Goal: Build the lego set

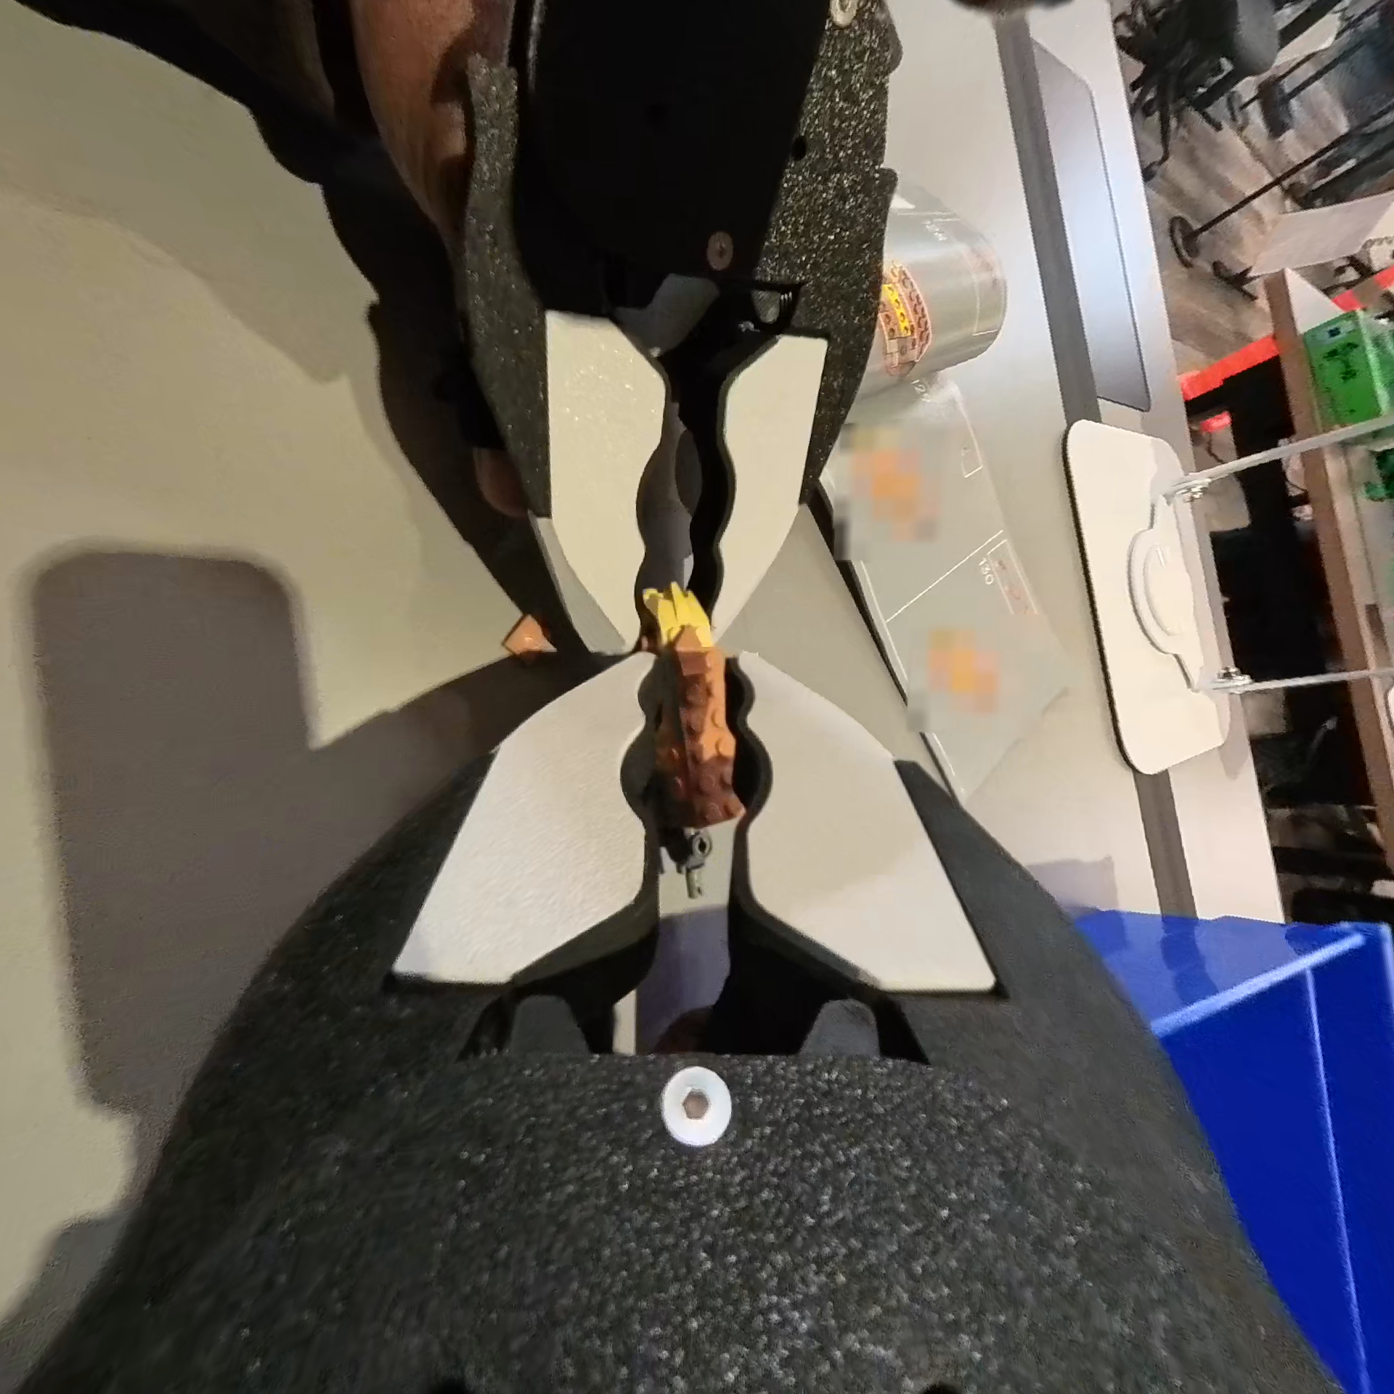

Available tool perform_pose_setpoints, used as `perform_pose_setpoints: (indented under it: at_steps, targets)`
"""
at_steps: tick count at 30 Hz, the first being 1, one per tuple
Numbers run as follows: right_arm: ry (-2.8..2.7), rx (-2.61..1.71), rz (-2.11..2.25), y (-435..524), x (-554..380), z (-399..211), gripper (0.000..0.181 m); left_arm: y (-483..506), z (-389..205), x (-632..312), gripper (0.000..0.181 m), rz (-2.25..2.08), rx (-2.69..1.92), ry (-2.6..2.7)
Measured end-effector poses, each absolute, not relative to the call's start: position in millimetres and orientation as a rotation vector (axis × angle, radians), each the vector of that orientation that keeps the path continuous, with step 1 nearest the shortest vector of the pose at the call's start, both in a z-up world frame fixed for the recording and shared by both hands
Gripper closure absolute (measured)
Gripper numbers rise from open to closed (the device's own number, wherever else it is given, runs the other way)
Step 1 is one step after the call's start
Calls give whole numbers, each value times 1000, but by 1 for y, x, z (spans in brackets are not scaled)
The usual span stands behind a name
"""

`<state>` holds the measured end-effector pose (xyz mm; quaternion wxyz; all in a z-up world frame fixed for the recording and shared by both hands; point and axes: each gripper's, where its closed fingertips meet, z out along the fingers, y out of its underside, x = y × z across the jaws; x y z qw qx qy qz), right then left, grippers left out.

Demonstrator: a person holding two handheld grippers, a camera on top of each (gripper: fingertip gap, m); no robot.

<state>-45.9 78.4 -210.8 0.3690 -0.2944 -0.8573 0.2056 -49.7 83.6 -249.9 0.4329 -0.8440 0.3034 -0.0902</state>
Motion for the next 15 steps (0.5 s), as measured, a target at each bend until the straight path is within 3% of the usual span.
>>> perform_pose_setpoints:
  at_steps: [15]
  targets:
    - [-2162,-953,515,96,-37,-224,143,81,-249,-47,159,-242,-2088,785]
